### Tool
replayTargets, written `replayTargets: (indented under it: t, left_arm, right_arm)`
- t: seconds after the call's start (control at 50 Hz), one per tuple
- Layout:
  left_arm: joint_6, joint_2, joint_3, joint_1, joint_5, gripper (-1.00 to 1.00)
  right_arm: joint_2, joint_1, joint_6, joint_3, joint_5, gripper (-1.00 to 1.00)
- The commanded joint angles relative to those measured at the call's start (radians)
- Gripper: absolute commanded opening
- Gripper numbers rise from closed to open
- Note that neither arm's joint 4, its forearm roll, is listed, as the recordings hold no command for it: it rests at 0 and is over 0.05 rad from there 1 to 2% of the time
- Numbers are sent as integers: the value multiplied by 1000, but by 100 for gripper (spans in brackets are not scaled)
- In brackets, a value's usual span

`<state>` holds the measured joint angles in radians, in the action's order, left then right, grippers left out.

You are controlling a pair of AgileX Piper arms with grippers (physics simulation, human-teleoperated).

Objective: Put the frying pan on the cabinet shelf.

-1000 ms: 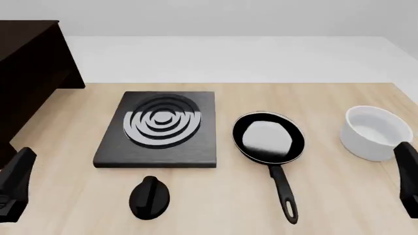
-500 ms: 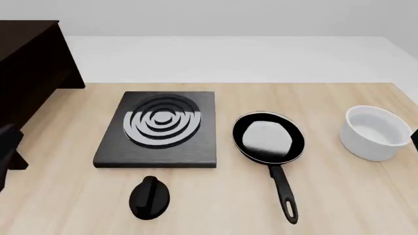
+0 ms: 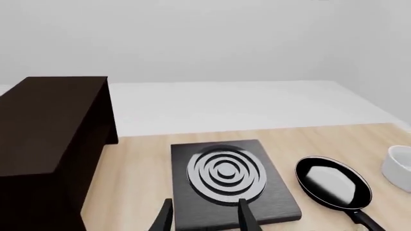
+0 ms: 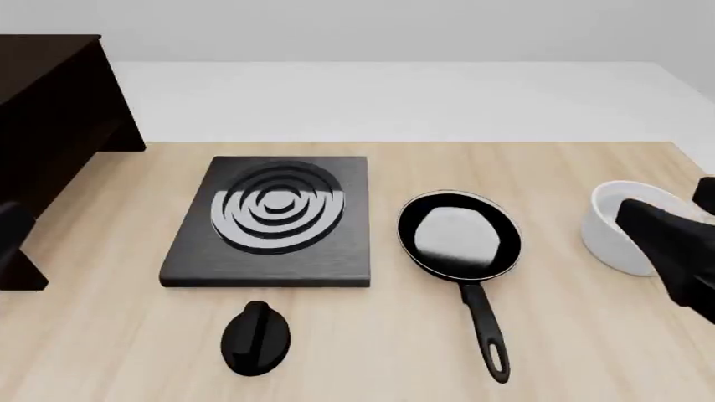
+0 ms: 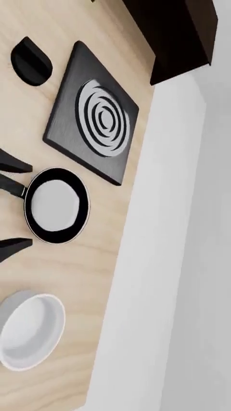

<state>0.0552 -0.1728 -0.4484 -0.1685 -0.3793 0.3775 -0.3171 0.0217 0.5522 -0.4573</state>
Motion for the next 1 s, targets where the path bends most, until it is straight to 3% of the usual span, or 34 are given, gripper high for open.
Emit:
replayTargets:
  t: [0.02, 0.06, 0.1, 0.16, 0.24, 0.34, 0.4, 0.52, 0.56, 0.7, 0.76, 0.78, 1.0]
  left_arm:
    - [1, -4, -33, -11, -25, 100]
    - [35, -6, -39, -18, -30, 100]
    - [23, -7, -32, -18, -23, 100]
    - [9, -7, -21, -16, -17, 100]
    - [-22, -9, -36, -13, -27, 100]
    - [-7, -8, -54, -6, -38, 100]
    - [1, -8, -48, -8, -36, 100]
    - [-3, -16, -34, -16, -22, 100]
    - [-3, -18, -34, -19, -24, 100]
    - [-3, -21, -33, -22, -22, 100]
    - [-2, -23, -25, -22, -17, 100]
    - [-4, -19, -27, -22, -22, 100]
    - [-3, -19, -3, -37, -11, 100]
  right_arm:
    - [133, -74, 26, 43, -93, 100]
    - [149, -79, 34, 56, -114, 100]
    - [165, -81, 24, 71, -138, 100]
    - [211, -59, 73, 64, -155, 100]
    - [270, -66, 16, 73, -177, 100]
    - [318, -75, 23, 108, -195, 100]
    - [351, -58, 78, 129, -200, 100]
    - [415, -85, 29, 152, -217, 100]
    - [435, -104, 11, 138, -218, 100]
    - [482, -115, 27, 121, -194, 100]
    - [516, -98, 50, 128, -169, 100]
    - [524, -86, 83, 126, -162, 100]
    - [577, -132, 32, 100, -137, 100]
